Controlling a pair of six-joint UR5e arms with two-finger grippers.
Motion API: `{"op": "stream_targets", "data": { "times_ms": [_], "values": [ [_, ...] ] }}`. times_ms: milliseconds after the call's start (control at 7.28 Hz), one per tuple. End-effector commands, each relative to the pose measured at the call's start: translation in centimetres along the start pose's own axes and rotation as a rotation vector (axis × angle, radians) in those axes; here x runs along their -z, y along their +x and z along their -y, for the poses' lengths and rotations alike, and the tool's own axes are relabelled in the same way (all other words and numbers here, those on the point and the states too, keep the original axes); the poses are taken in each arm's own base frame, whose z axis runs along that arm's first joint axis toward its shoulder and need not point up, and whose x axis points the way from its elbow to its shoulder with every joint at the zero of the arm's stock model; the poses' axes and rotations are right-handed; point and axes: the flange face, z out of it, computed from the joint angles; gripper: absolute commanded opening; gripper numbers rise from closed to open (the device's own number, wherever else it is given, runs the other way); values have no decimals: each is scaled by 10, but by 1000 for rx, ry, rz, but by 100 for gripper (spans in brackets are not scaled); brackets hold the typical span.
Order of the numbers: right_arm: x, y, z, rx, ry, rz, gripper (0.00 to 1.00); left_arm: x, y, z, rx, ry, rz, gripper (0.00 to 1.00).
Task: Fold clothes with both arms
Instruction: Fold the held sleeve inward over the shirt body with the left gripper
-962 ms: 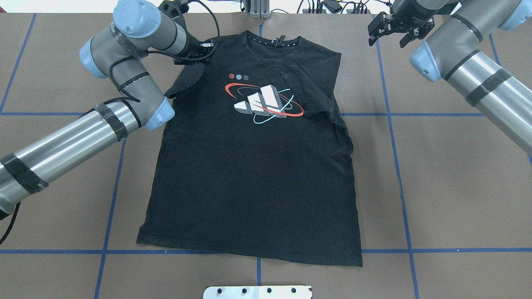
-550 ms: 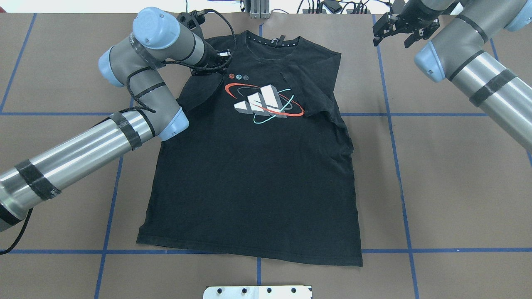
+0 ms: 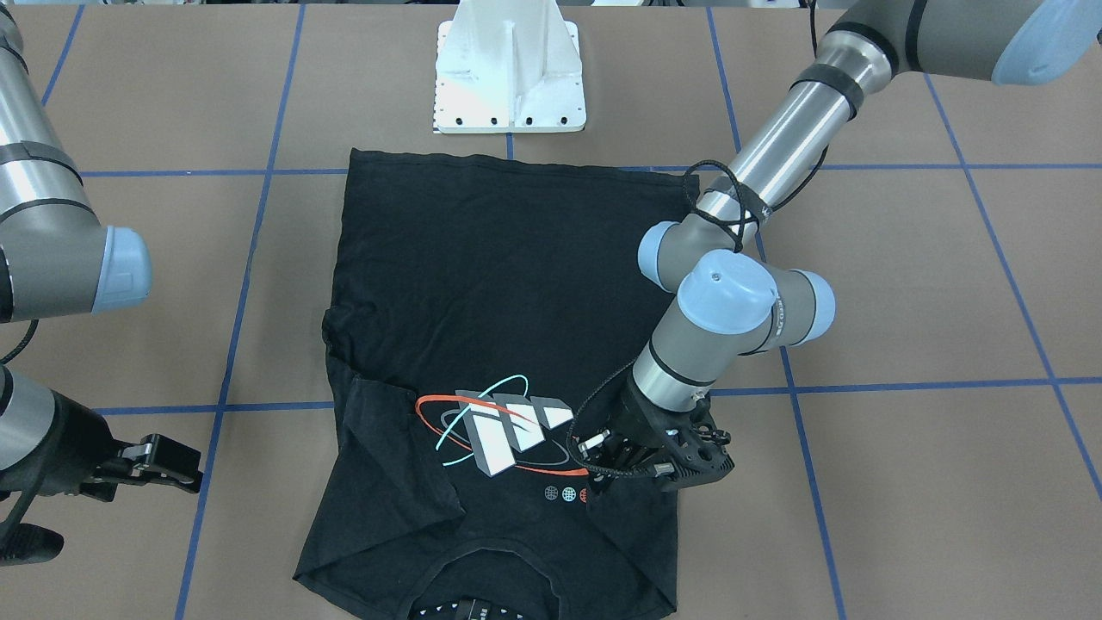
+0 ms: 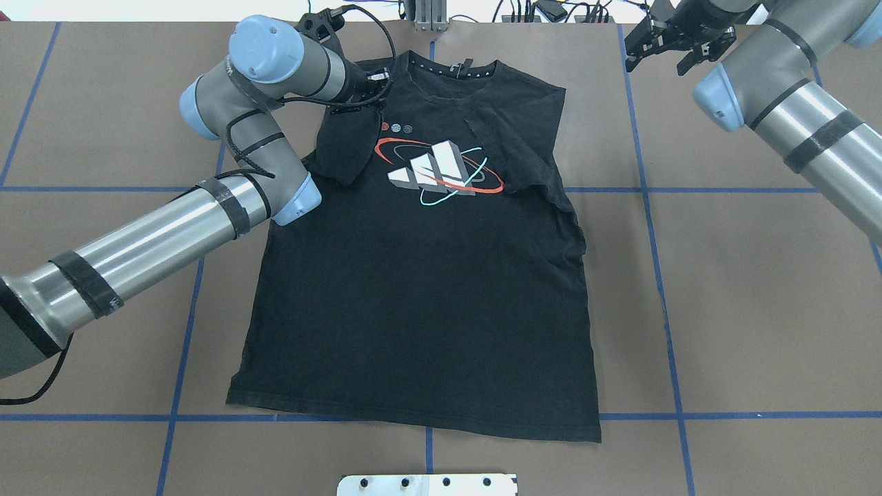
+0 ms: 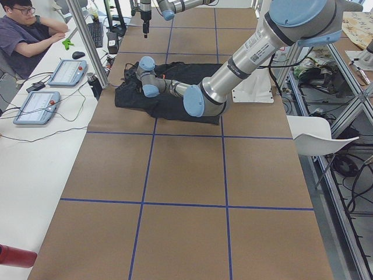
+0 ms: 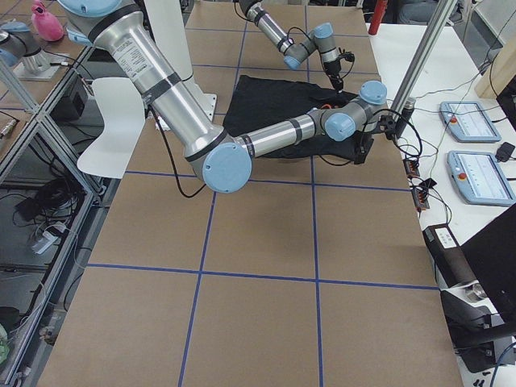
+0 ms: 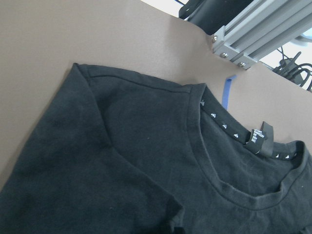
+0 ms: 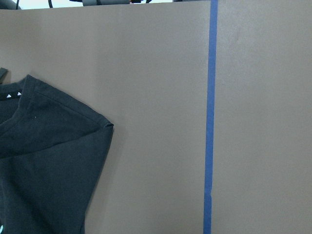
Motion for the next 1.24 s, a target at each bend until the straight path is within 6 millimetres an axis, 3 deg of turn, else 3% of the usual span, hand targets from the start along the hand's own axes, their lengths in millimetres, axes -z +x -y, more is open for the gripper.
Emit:
{"op": "stream_targets", "data": {
  "times_ms": [0,550,687,825,1100],
  "values": [
    [0,0,0,-1,0,-1,99,0,16,-5,-6,-2,-28,0],
    [-4,3,-2,-2,-3,-4,99,-9,19,-27,-27,-25,-59,0],
    [-3,2,-1,-1,-2,-4,99,-8,19,-26,-29,-23,-60,39],
    [-2,0,-1,0,-1,-3,99,-7,20,-26,-31,-23,-63,99],
    [-1,-2,-1,2,-2,2,99,1,22,-16,-28,-13,-79,100]
  ]
}}
